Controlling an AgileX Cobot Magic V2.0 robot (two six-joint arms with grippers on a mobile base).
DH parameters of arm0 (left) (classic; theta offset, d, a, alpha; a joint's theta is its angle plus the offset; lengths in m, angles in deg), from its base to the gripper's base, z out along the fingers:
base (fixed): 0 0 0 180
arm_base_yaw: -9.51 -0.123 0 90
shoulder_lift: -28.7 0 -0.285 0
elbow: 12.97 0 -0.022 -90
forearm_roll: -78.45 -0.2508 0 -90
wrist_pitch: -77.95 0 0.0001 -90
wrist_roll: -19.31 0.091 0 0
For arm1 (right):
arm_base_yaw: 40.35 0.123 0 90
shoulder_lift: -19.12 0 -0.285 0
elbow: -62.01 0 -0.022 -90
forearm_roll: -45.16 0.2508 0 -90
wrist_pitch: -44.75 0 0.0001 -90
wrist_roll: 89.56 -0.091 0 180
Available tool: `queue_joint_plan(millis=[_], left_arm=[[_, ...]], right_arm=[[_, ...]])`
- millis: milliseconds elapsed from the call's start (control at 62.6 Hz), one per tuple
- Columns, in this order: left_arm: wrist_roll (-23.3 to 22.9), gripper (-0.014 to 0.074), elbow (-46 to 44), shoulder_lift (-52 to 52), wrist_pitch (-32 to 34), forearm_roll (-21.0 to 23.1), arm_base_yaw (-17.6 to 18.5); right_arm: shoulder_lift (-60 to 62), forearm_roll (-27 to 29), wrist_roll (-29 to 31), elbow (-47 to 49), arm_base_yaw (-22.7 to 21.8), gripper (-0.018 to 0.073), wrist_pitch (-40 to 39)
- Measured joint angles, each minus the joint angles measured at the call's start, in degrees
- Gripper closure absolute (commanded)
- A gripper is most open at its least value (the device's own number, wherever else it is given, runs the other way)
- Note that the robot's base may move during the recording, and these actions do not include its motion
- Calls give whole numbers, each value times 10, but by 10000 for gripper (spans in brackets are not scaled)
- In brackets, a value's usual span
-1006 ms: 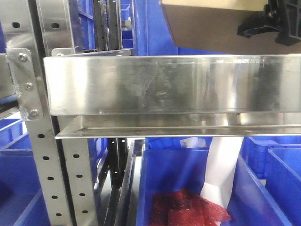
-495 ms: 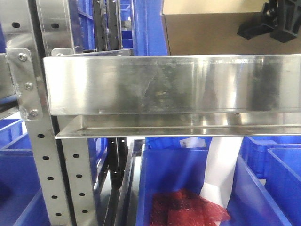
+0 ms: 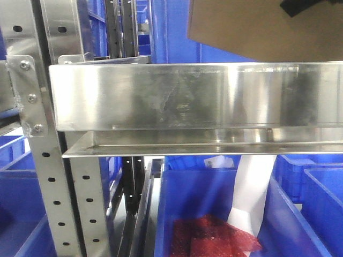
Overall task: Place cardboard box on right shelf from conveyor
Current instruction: 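Lower the box onto the roller shelf with the right gripper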
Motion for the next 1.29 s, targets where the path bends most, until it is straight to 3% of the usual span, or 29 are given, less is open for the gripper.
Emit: queue_joint_plan(millis=[319,623,878,1006,1134,1294], left_arm=[[0,715,0,0,0,0,0],[0,715,0,0,0,0,0],[0,715,0,0,0,0,0],[0,715,0,0,0,0,0],[0,715,0,0,0,0,0],[0,715,0,0,0,0,0]], right_arm=[[0,17,3,1,10,-45,38],[-5,-102,139,1,85,-45,40],[-19,-131,170,1,142,-45,40],[-17,-126,171,1,154,-45,40],[0,-85,168,1,156,-45,41],[36,-19,99,1,156,-17,43]])
